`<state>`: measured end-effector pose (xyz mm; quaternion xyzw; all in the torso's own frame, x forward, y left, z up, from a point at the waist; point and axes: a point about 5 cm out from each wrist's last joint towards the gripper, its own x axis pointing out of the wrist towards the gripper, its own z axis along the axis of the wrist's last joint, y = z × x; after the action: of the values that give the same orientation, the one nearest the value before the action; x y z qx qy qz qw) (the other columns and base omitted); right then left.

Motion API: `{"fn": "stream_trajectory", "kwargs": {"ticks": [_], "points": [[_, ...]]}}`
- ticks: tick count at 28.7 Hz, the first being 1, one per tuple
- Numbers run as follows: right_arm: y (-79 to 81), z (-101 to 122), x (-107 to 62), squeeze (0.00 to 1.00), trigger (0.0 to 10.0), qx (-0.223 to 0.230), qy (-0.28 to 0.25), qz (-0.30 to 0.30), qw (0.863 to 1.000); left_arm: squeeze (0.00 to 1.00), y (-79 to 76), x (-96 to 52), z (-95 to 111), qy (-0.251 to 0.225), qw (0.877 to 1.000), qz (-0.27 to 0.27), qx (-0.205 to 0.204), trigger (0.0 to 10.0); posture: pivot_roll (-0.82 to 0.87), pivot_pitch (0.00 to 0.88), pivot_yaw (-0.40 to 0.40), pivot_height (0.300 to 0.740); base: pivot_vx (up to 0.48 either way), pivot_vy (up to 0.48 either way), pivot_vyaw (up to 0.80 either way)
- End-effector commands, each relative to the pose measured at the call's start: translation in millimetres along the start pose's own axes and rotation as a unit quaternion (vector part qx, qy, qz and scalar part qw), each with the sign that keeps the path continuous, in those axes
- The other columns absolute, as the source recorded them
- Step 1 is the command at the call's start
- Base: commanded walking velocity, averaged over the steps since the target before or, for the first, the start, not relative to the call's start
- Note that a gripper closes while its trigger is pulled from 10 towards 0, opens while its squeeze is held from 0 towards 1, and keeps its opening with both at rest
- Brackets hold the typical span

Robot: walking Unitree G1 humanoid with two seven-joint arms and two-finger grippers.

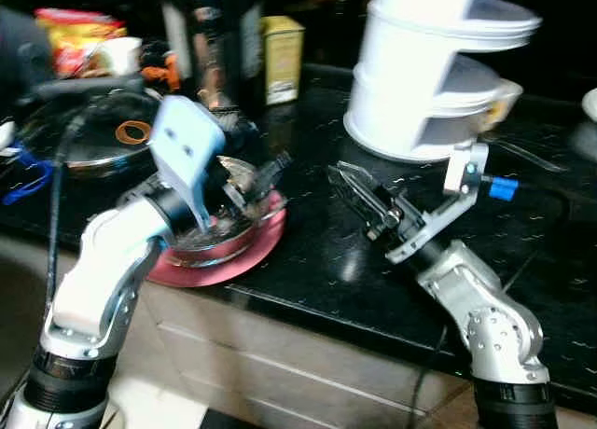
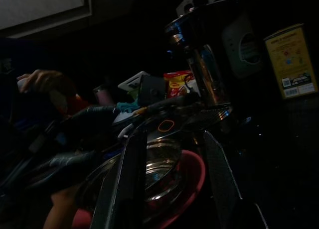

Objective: Kitchen organization

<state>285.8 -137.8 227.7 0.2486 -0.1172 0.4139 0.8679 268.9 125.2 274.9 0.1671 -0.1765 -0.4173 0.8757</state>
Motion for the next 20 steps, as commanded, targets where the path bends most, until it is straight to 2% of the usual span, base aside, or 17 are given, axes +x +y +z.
{"fn": "stream_trajectory", "kwargs": {"ticks": [1, 4, 5, 6, 7, 8, 9, 12, 16, 18, 19, 20], "points": [[3.9, -2.0, 2.1, 0.00, 10.0, -0.002, 0.007, 0.009, 1.000, 0.00, -7.7, -5.8, 0.4, 0.024, 0.998, -0.050, -0.001, 10.0, 0.00, 0.000, -0.044, 0.740, 0.000, 0.000, 0.00], [4.6, -3.0, 1.8, 0.00, 10.0, -0.004, 0.012, 0.011, 1.000, 0.00, -8.5, -15.1, -0.6, 0.067, 0.994, -0.087, 0.019, 10.0, 0.00, 0.000, -0.048, 0.740, 0.000, 0.000, 0.00], [4.6, -3.0, 1.8, 0.00, 10.0, -0.004, 0.012, 0.011, 1.000, 0.00, -8.5, -15.1, -0.6, 0.067, 0.994, -0.087, 0.019, 10.0, 0.00, 0.000, -0.048, 0.740, 0.000, 0.000, 0.00], [4.7, -3.8, 1.4, 0.00, 10.0, -0.006, 0.017, 0.013, 1.000, 0.00, -7.2, -21.7, -2.4, 0.099, 0.989, -0.105, 0.035, 10.0, 0.00, 0.000, -0.046, 0.740, 0.000, 0.000, 0.00], [4.7, -3.8, 1.4, 0.00, 10.0, -0.006, 0.017, 0.013, 1.000, 0.00, -7.2, -21.7, -2.4, 0.099, 0.989, -0.105, 0.035, 10.0, 0.00, 0.000, -0.046, 0.740, 0.000, 0.000, 0.00], [4.6, -5.6, -0.1, 0.00, 10.0, -0.012, 0.031, 0.017, 0.999, 0.00, -4.8, -34.8, -5.3, 0.162, 0.976, -0.137, 0.058, 10.0, 0.00, 0.000, -0.047, 0.740, 0.000, 0.000, 0.00], [4.6, -5.6, -0.1, 0.00, 10.0, -0.012, 0.031, 0.017, 0.999, 0.00, -4.8, -34.8, -5.3, 0.162, 0.976, -0.137, 0.058, 10.0, 0.00, 0.000, -0.047, 0.740, 0.000, 0.000, 0.00], [4.5, -12.9, -6.3, 0.00, 10.0, -0.031, 0.073, 0.030, 0.996, 0.00, 2.5, -59.1, -13.7, 0.277, 0.940, -0.170, 0.100, 10.0, 0.00, 0.000, -0.047, 0.740, 0.000, 0.000, 0.00], [6.9, -17.9, -11.4, 0.00, 10.0, -0.043, 0.108, 0.049, 0.992, 0.00, 8.6, -63.3, -14.6, 0.294, 0.935, -0.162, 0.113, 10.0, 0.00, 0.000, -0.049, 0.740, 0.000, 0.000, 0.00], [10.7, -24.8, -21.1, 0.00, 10.0, -0.060, 0.162, 0.079, 0.982, 0.00, 11.2, -64.9, -14.9, 0.303, 0.932, -0.159, 0.119, 10.0, 0.00, 0.000, -0.047, 0.740, 0.000, 0.000, 0.00], [10.7, -24.8, -21.1, 0.00, 10.0, -0.060, 0.162, 0.079, 0.982, 0.00, 11.2, -64.9, -14.9, 0.303, 0.932, -0.159, 0.119, 10.0, 0.00, 0.000, -0.047, 0.740, 0.000, 0.000, 0.00], [13.5, -26.7, -26.8, 0.00, 10.0, -0.064, 0.185, 0.098, 0.976, 0.00, 11.6, -64.5, -15.2, 0.304, 0.931, -0.159, 0.120, 10.0, 0.00, 0.000, -0.046, 0.740, 0.000, 0.000, 0.00]]}}
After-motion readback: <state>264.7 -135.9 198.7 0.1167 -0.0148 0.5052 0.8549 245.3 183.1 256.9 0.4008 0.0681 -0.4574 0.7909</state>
